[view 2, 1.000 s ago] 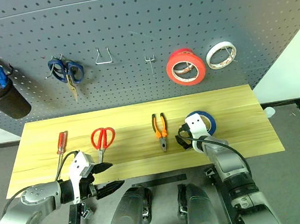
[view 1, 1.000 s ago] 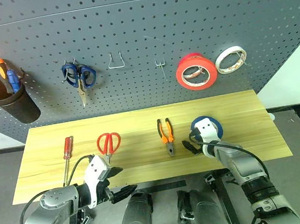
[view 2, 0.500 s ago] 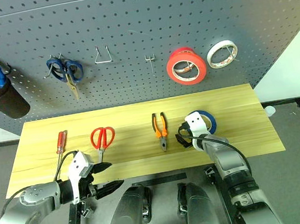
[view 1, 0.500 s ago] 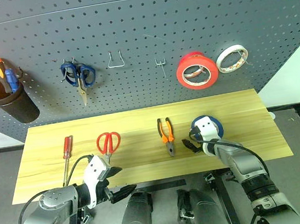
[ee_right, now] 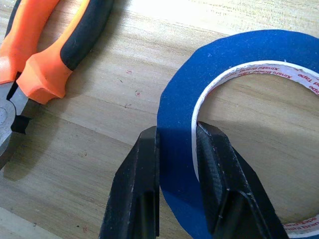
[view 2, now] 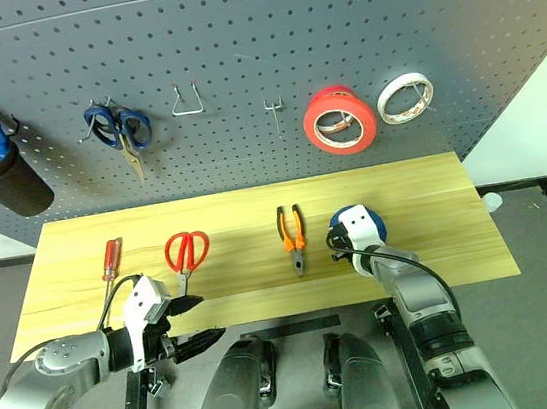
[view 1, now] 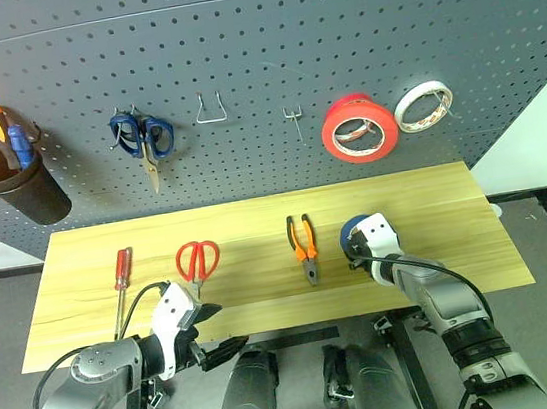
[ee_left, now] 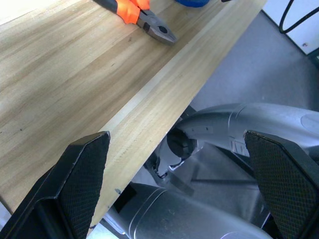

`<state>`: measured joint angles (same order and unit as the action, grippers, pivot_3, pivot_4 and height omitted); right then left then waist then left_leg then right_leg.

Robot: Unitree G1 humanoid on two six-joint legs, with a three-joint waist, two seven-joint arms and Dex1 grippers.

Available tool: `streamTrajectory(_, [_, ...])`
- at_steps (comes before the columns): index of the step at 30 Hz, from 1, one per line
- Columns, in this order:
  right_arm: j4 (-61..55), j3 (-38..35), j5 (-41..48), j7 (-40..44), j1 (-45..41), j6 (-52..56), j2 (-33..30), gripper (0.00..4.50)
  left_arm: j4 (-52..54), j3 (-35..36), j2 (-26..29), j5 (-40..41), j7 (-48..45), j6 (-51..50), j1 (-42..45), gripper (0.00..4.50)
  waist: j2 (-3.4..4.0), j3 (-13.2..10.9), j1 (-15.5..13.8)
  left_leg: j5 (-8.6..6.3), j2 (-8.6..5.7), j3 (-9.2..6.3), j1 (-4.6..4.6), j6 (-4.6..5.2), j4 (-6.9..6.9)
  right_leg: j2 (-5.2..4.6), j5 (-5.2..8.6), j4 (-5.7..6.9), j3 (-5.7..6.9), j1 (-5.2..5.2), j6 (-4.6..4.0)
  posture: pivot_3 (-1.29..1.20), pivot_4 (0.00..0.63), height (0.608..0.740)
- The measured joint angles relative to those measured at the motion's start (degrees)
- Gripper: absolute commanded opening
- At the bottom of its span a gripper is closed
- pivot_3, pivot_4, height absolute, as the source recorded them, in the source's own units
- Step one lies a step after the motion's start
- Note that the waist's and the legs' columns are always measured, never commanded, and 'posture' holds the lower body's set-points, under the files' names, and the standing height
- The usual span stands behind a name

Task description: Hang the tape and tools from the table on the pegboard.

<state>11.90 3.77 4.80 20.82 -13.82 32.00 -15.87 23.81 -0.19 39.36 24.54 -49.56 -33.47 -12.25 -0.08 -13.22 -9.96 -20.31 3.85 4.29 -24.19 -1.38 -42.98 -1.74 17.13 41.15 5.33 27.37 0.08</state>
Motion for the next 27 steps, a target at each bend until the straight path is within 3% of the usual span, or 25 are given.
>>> streamTrajectory(7, [-1.93, -0.69, 0.71, 1.21, 1.17, -0.64, 0.0, 0.67, -0.33, 0.29, -0.15, 0.61, -0.02, 0.05, 1.58, 4.5, 0.0, -0.02, -0.04, 0.02, 0.0, -0.01, -0.12, -0.03, 0.0, 0.0, 0.0, 0.0, 0.01, 0.09, 0.0, 0.42, 0.214, 0.676])
streamTrajectory(23, [-30.52, -4.83, 10.56, 7.92, 13.11, 3.74, -4.88, 0.67, -1.71, 5.57, -2.78, 5.61, -2.54, 4.59, 3.44, 4.5, -0.02, 0.0, -0.07, 0.06, -0.01, -0.03, -0.12, -0.11, -0.03, 0.0, -0.01, -0.02, 0.05, 0.05, 0.04, 0.38, 0.165, 0.676])
streamTrajectory(27, [-35.03, -6.36, 14.48, 9.21, 14.82, 5.01, -5.46, 0.67, 0.47, 7.06, -6.81, 6.22, -3.21, 12.16, 1.4, 4.5, -0.04, 0.15, -0.16, 0.08, -0.03, -0.02, -0.12, -0.14, -0.05, -0.01, -0.02, -0.02, 0.05, 0.01, 0.03, 0.38, 0.14, 0.676])
